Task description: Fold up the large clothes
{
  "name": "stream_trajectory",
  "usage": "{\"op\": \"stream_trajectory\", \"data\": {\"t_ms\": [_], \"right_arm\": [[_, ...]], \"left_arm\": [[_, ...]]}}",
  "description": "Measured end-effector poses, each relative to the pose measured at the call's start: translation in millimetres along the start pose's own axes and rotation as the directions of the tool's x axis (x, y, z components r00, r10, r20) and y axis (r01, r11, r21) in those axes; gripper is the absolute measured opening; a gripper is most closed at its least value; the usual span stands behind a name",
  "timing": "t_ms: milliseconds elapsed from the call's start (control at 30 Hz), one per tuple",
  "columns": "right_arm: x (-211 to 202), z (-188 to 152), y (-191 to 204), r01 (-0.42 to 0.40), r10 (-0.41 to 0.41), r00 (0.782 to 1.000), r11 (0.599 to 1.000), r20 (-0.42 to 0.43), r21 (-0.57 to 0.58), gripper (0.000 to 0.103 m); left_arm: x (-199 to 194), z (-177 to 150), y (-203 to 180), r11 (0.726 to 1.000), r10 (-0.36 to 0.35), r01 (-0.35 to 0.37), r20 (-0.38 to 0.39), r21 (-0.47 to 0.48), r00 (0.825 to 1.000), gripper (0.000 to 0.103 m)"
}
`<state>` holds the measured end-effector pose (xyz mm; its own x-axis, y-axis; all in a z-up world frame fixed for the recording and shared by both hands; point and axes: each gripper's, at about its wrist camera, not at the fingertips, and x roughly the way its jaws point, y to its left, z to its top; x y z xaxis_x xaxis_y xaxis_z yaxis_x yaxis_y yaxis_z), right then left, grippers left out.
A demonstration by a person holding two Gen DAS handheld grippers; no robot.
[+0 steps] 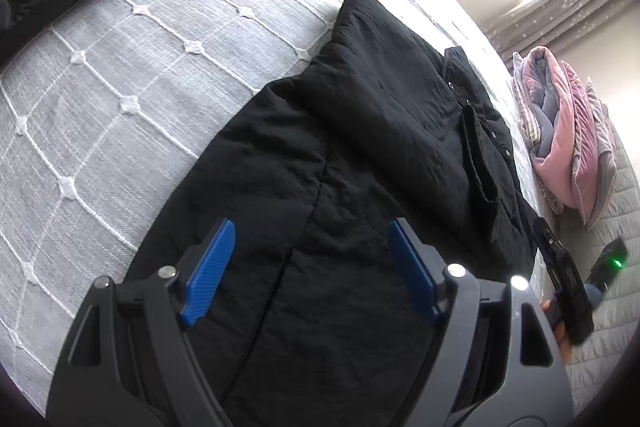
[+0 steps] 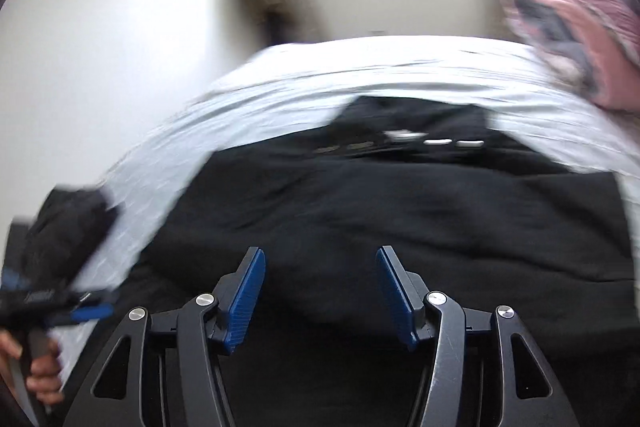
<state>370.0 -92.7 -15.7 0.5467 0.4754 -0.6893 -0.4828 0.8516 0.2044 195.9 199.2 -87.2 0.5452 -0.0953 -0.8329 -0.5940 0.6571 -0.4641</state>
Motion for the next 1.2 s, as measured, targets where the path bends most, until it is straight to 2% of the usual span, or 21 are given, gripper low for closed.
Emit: {"op": "stream_trajectory", "data": {"t_ms": [33, 100, 200, 267, 333, 367, 433, 467, 500, 567, 600, 733, 800, 833, 867, 900, 1000, 1067, 1100, 1167, 1200], "right_arm": [[0, 3, -18, 0.055, -0.054, 0.998, 0.998, -0.009, 0.033, 0.059], [-4, 2, -69, 0.189, -0.185, 0.982, 0.975, -0.047, 0.117, 0.059], [-8, -18, -138, 0.319, -0.295, 0.945, 0.928, -0.139, 0.196, 0.059], [-11, -42, -179, 0.376, -0.334, 0.922, 0.893, -0.195, 0.248, 0.059], [-13, -58, -198, 0.342, -0.302, 0.937, 0.894, -0.174, 0.291, 0.058], [-13, -56, -196, 0.343, -0.306, 0.936, 0.903, -0.175, 0.26, 0.059], [-8, -43, -183, 0.388, -0.349, 0.91, 0.907, -0.225, 0.164, 0.06], [-9, -34, -179, 0.381, -0.345, 0.912, 0.913, -0.223, 0.144, 0.06], [-13, -24, -176, 0.36, -0.329, 0.923, 0.921, -0.198, 0.147, 0.059], [-22, 0, -180, 0.332, -0.31, 0.941, 0.92, -0.133, 0.207, 0.059], [-23, 10, -184, 0.338, -0.319, 0.941, 0.91, -0.115, 0.238, 0.059], [-1, 24, -215, 0.427, -0.4, 0.904, 0.845, -0.15, 0.321, 0.059], [28, 7, -238, 0.494, -0.426, 0.867, 0.795, -0.257, 0.351, 0.063], [39, -3, -247, 0.5, -0.405, 0.861, 0.786, -0.309, 0.364, 0.07], [37, -14, -248, 0.472, -0.408, 0.881, 0.787, -0.239, 0.396, 0.07], [35, -15, -247, 0.468, -0.411, 0.884, 0.786, -0.223, 0.404, 0.07], [23, -13, -234, 0.497, -0.429, 0.867, 0.778, -0.253, 0.384, 0.07], [-3, -13, -216, 0.483, -0.44, 0.876, 0.794, -0.199, 0.37, 0.07], [-13, -13, -204, 0.46, -0.429, 0.888, 0.808, -0.166, 0.368, 0.07], [-31, -15, -177, 0.373, -0.356, 0.928, 0.857, -0.114, 0.357, 0.07], [-33, -17, -167, 0.346, -0.332, 0.938, 0.871, -0.102, 0.349, 0.07]], "left_arm": [[0, 0, -1, 1.0, -0.001, 0.001, -0.001, 0.005, 1.0, 0.079], [2, -1, -4, 1.0, 0.0, 0.0, -0.001, 0.016, 1.0, 0.079], [5, -3, -9, 0.999, 0.006, -0.006, -0.005, 0.033, 1.0, 0.079], [7, -4, -11, 0.999, 0.012, -0.011, -0.008, 0.043, 1.0, 0.079], [9, -6, -14, 0.998, 0.02, -0.019, -0.007, 0.058, 1.0, 0.079], [10, -7, -15, 0.998, 0.025, -0.025, -0.006, 0.064, 1.0, 0.079], [11, -8, -16, 0.997, 0.038, -0.037, -0.003, 0.073, 0.999, 0.079], [11, -8, -16, 0.996, 0.04, -0.04, -0.001, 0.074, 0.999, 0.079], [12, -7, -16, 0.996, 0.043, -0.043, 0.002, 0.074, 0.999, 0.079], [11, -7, -17, 0.996, 0.046, -0.046, 0.009, 0.078, 0.999, 0.079], [12, -7, -17, 0.995, 0.048, -0.049, 0.01, 0.082, 0.999, 0.079], [14, -7, -16, 0.994, 0.063, -0.064, 0.014, 0.086, 0.998, 0.079], [15, -8, -17, 0.993, 0.07, -0.071, 0.013, 0.091, 0.997, 0.079], [16, -8, -17, 0.993, 0.074, -0.074, 0.011, 0.096, 0.997, 0.079], [17, -8, -17, 0.992, 0.076, -0.076, 0.01, 0.098, 0.997, 0.079], [17, -8, -17, 0.992, 0.077, -0.077, 0.01, 0.098, 0.997, 0.079], [16, -9, -18, 0.992, 0.075, -0.076, 0.014, 0.096, 0.997, 0.079], [15, -11, -19, 0.992, 0.076, -0.077, 0.018, 0.098, 0.997, 0.079], [15, -13, -20, 0.992, 0.076, -0.077, 0.018, 0.1, 0.997, 0.079], [14, -16, -23, 0.991, 0.073, -0.074, 0.018, 0.112, 0.997, 0.079], [14, -18, -24, 0.99, 0.074, -0.076, 0.022, 0.12, 0.997, 0.079]]}}
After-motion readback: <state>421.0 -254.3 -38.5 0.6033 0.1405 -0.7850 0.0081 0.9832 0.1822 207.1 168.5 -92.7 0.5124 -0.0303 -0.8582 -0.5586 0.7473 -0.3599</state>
